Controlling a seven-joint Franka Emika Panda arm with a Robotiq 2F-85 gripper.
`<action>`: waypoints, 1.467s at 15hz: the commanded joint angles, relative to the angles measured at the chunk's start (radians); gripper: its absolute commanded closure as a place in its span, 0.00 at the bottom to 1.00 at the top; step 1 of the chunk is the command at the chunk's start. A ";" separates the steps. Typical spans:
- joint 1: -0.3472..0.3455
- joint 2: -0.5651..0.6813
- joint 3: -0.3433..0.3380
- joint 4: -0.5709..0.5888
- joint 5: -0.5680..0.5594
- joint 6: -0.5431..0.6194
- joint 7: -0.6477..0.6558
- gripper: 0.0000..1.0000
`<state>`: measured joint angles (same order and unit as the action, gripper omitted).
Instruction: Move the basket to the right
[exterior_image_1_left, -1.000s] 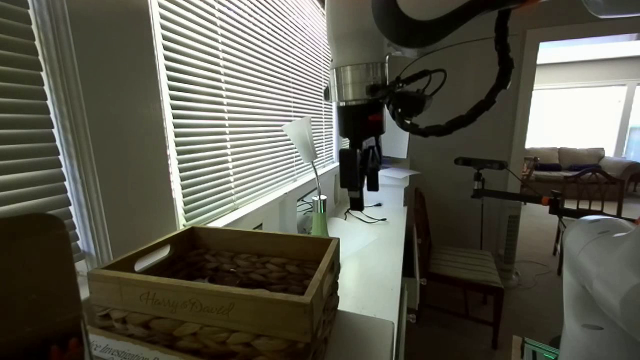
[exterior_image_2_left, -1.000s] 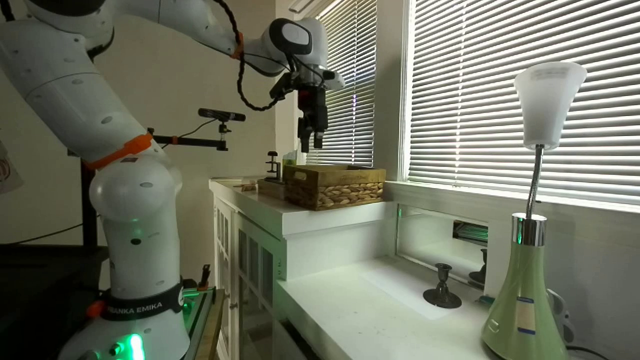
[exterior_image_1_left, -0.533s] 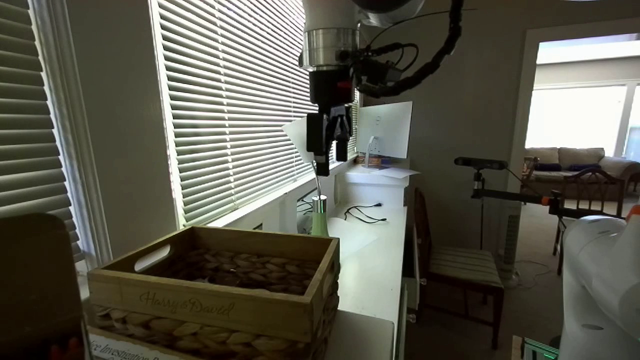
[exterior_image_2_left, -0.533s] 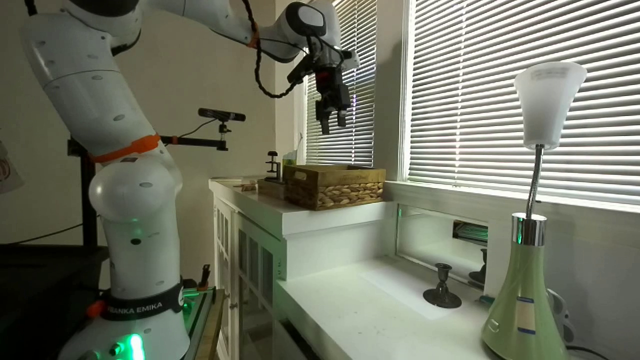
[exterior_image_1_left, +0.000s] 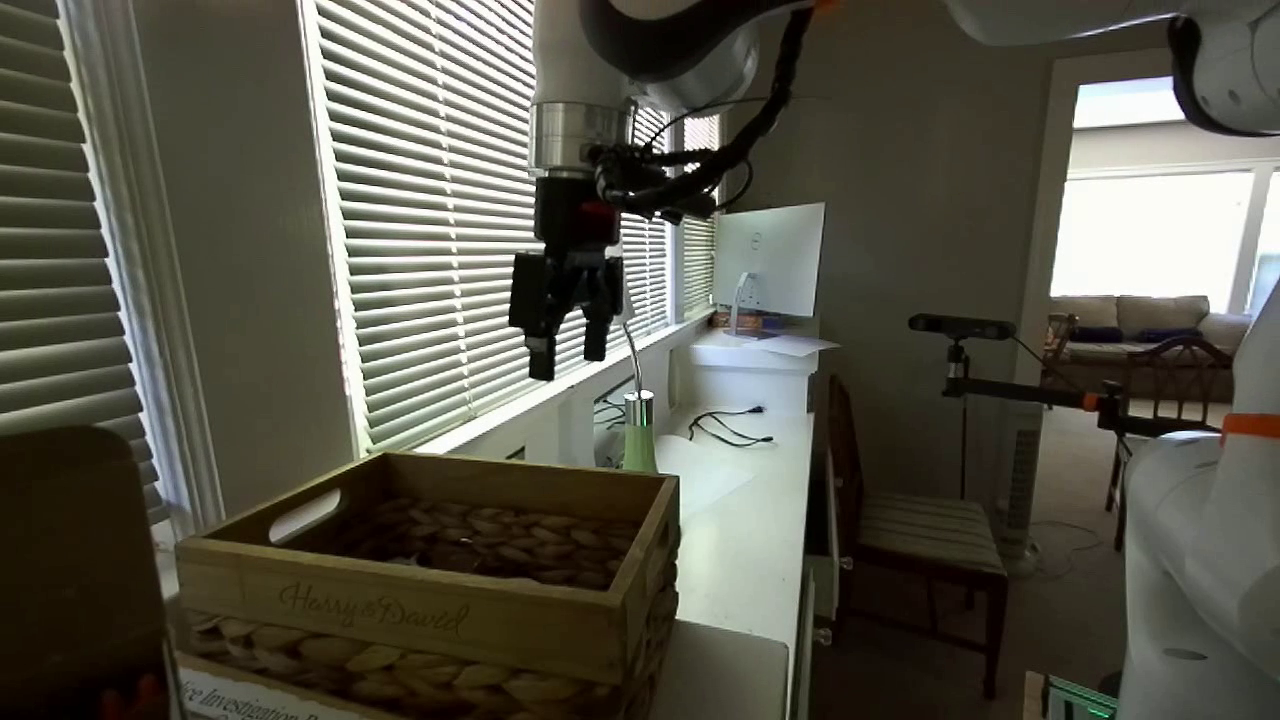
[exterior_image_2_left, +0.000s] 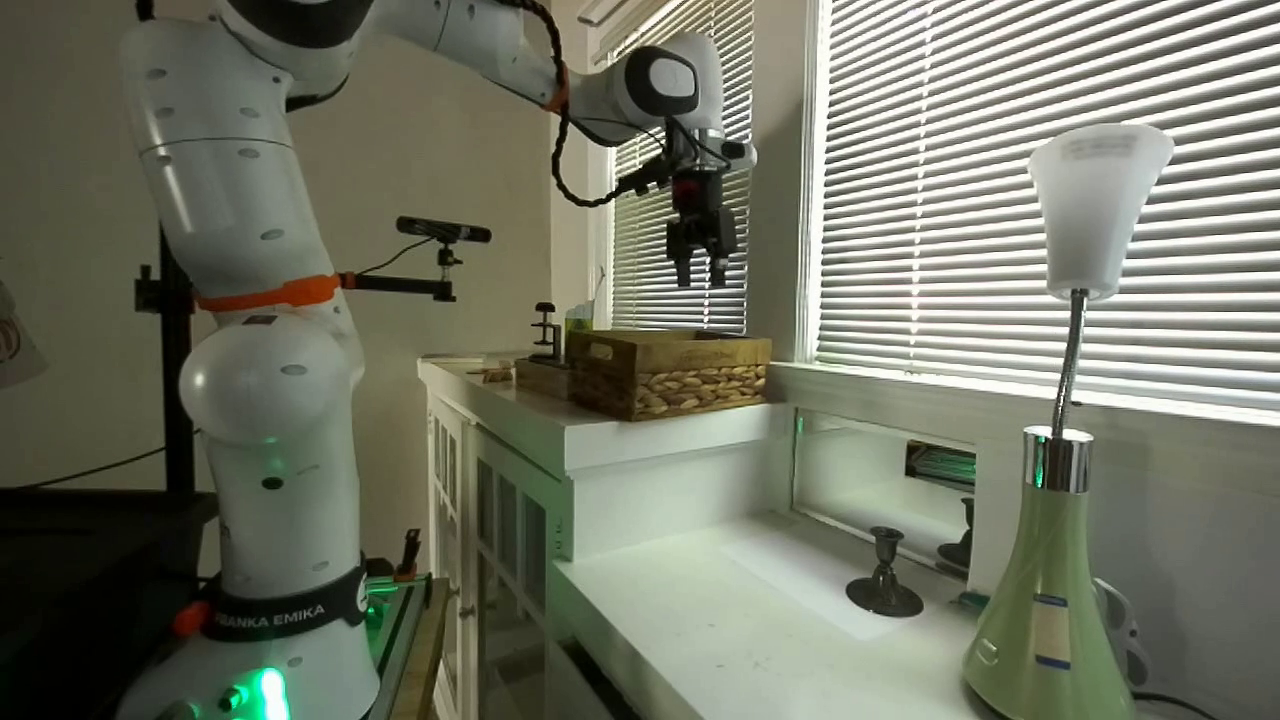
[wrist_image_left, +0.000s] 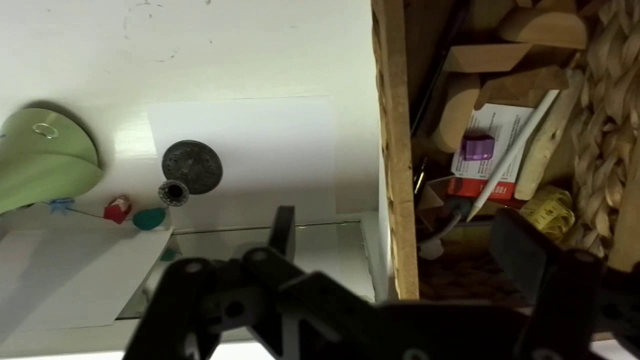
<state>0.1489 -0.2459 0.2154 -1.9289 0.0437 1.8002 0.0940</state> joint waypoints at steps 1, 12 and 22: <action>0.025 0.036 -0.011 -0.015 0.074 0.067 -0.039 0.00; 0.016 0.039 -0.005 -0.067 0.034 0.210 0.016 0.00; 0.038 0.090 0.004 -0.149 0.040 0.329 0.006 0.11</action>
<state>0.1732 -0.1625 0.2170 -2.0567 0.0744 2.1007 0.0937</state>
